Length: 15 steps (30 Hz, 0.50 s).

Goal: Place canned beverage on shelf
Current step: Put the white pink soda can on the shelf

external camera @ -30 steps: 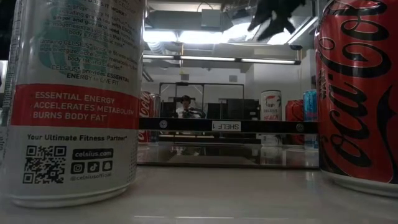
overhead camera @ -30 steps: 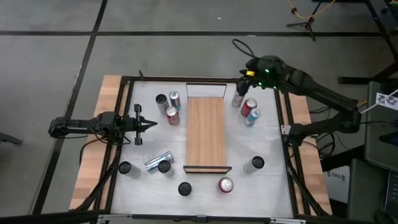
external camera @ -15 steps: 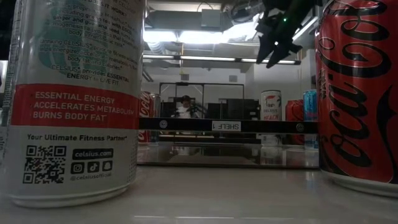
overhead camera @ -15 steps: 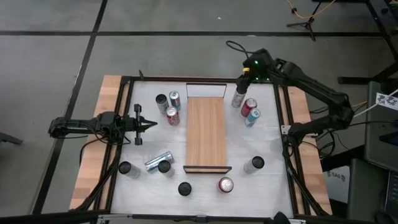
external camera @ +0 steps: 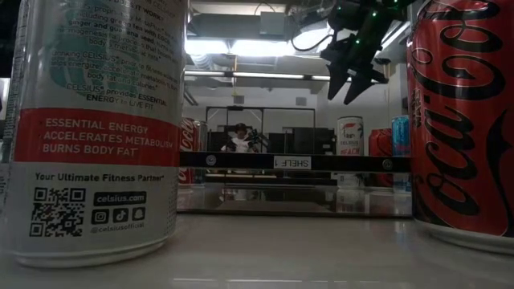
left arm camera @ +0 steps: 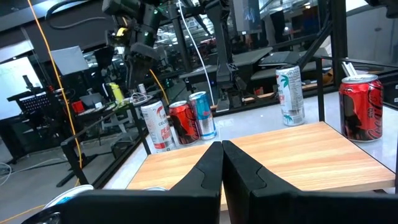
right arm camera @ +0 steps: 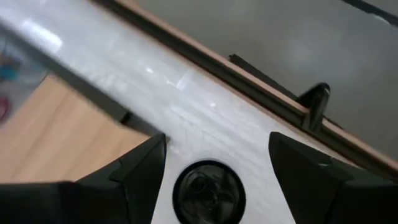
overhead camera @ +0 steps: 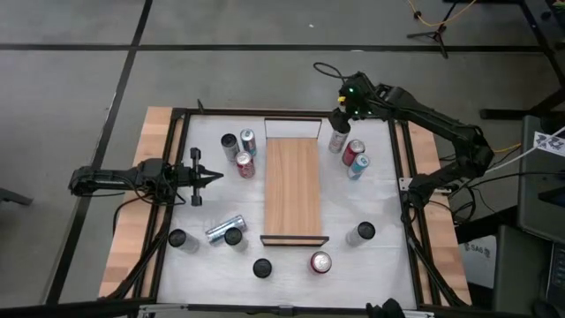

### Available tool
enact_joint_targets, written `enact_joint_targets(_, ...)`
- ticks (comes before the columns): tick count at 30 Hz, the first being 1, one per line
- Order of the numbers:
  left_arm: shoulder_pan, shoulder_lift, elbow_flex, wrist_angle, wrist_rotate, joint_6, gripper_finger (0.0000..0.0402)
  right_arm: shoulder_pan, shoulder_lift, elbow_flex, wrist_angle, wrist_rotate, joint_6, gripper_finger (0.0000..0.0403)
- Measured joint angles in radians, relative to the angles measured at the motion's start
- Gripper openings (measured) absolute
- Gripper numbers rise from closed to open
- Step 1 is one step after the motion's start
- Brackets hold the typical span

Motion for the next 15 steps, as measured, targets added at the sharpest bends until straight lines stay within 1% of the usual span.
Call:
enact_joint_targets(3, 0.000, 0.000, 0.000, 0.000, 0.000, -0.001, 0.0000, 0.000, 0.000, 0.000, 0.001, 0.021, 0.082, 0.0273)
enact_joint_targets(7, 0.000, 0.000, 0.000, 0.000, 0.000, 0.000, 0.0000, 0.000, 0.000, 0.000, 0.000, 0.021, 0.197, 0.0273)
enact_joint_targets(10, 0.000, 0.000, 0.000, 0.000, 0.000, 0.000, 0.0000, 0.001, 0.000, 0.000, -0.008, 0.021, 0.255, 0.0273)
enact_joint_targets(15, 0.000, 0.000, 0.000, 0.000, 0.000, 0.000, 0.0000, 0.001, 0.000, 0.000, -0.101, 0.026, 0.361, 0.0273)
